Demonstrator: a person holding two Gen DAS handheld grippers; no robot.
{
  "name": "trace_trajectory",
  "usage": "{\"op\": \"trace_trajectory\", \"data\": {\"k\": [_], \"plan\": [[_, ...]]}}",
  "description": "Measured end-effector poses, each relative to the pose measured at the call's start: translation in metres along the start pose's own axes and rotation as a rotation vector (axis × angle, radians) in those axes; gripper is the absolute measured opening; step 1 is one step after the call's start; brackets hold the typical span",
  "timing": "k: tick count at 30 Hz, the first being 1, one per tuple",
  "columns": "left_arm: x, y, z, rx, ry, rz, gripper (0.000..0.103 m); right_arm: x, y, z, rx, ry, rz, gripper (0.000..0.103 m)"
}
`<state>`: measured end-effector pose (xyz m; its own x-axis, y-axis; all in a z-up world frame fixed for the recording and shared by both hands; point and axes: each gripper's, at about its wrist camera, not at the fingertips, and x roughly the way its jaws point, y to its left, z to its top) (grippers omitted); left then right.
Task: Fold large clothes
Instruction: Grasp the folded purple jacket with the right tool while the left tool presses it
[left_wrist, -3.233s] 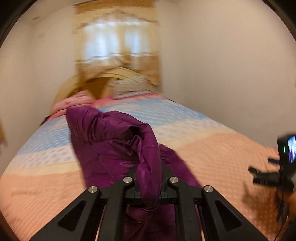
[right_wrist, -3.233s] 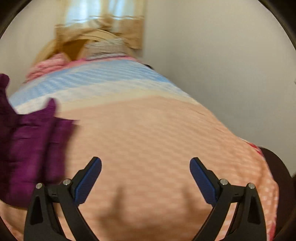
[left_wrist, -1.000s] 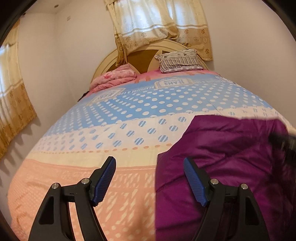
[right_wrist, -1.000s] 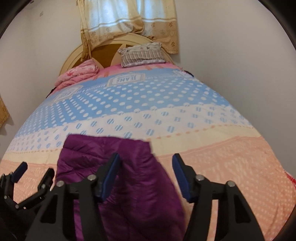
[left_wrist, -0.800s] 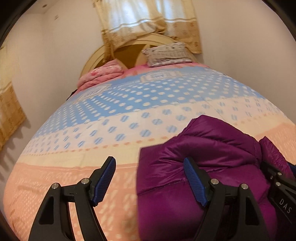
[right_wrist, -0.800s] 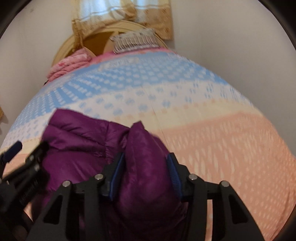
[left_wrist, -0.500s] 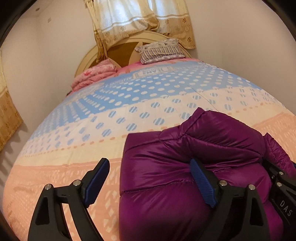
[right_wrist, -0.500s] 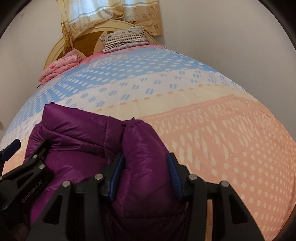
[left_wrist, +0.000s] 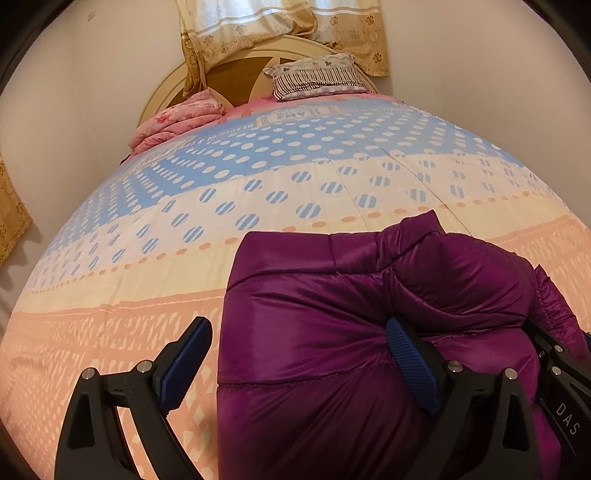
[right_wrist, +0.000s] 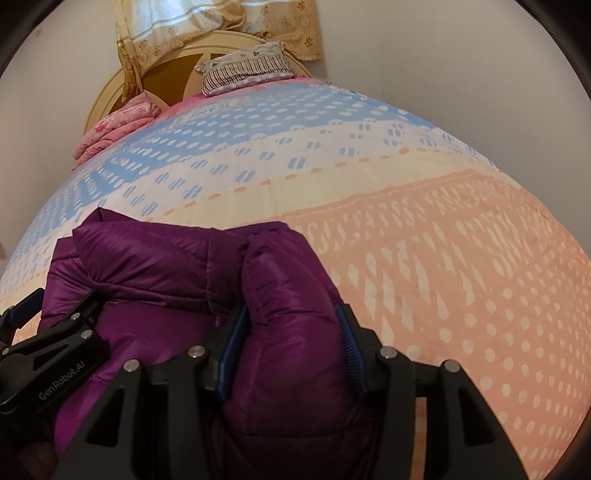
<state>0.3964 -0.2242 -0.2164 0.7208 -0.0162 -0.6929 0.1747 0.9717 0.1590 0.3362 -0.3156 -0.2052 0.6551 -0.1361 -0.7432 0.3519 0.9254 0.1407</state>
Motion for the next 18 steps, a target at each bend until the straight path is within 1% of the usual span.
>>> {"op": "trace_trajectory", "data": {"k": [18], "plan": [[0.0081,0.0031,-0.0021,-0.007,0.026,-0.025,0.096,0.0062,0.005,-0.001,-0.031,0.012,-0.044,0.054]]}}
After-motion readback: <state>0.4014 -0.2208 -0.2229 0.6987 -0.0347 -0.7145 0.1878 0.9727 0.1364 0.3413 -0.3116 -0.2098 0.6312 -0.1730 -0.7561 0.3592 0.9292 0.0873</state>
